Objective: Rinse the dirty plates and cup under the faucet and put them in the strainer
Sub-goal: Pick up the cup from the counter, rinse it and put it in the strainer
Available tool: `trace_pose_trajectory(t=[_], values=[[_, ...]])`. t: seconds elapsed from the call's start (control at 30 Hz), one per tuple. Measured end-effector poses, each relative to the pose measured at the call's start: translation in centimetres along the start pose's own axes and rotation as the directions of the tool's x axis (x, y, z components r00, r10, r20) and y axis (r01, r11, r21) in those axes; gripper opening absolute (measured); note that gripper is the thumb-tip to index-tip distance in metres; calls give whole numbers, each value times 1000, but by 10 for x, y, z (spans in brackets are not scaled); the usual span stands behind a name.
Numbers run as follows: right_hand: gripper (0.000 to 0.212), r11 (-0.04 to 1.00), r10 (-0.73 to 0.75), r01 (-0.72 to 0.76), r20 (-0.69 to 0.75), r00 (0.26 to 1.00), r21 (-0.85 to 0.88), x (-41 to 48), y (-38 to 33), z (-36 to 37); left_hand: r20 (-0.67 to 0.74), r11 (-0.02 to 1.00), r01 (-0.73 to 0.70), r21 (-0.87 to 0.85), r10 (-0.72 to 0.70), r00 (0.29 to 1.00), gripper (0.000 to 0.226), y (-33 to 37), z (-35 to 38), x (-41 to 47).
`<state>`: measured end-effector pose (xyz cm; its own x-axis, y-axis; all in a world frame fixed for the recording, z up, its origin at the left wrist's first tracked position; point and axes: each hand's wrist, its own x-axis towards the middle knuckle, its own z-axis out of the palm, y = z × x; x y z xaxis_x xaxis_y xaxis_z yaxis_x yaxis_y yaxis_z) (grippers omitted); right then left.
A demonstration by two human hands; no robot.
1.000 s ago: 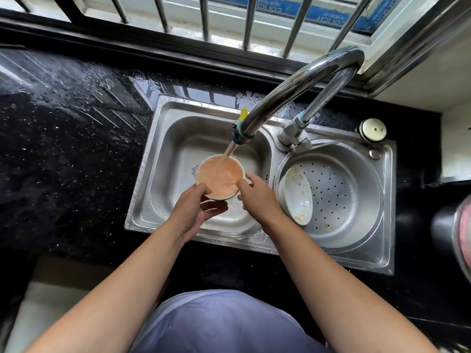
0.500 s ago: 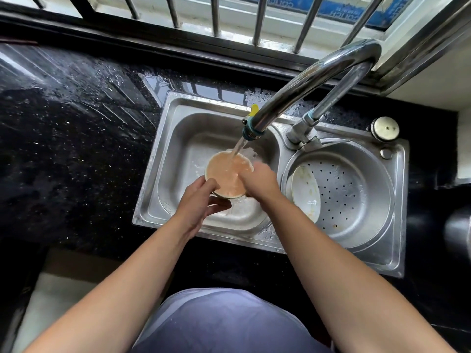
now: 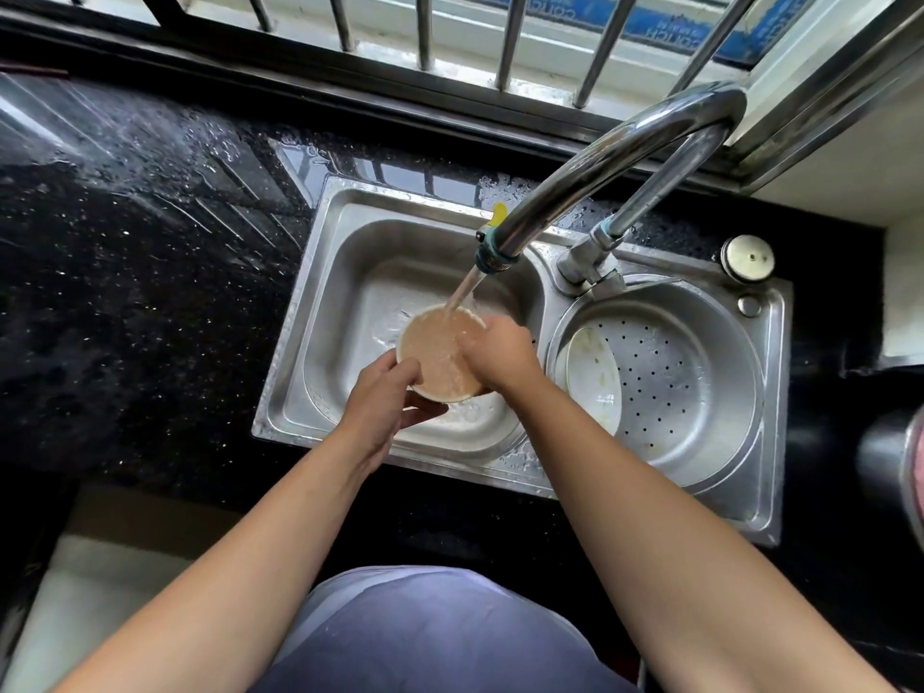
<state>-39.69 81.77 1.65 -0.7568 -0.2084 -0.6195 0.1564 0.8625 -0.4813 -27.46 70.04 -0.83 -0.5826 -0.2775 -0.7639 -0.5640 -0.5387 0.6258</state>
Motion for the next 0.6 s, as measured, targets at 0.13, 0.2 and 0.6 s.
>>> trace_pose_trajectory(t=[0.13, 0.2, 0.6], values=[[42, 945, 119, -152, 129, 984, 290, -11, 3, 11, -73, 999, 24, -31, -27, 997, 43, -6, 3, 3], [44, 947, 150, -167, 82, 985, 276, -14, 3, 18, -80, 999, 31, -40, -34, 996, 45, -6, 3, 4], [43, 898, 215, -221, 58, 975, 381, -26, 9, 32, -130, 793, 81, 604, -3, 992, 38, 15, 3, 10]])
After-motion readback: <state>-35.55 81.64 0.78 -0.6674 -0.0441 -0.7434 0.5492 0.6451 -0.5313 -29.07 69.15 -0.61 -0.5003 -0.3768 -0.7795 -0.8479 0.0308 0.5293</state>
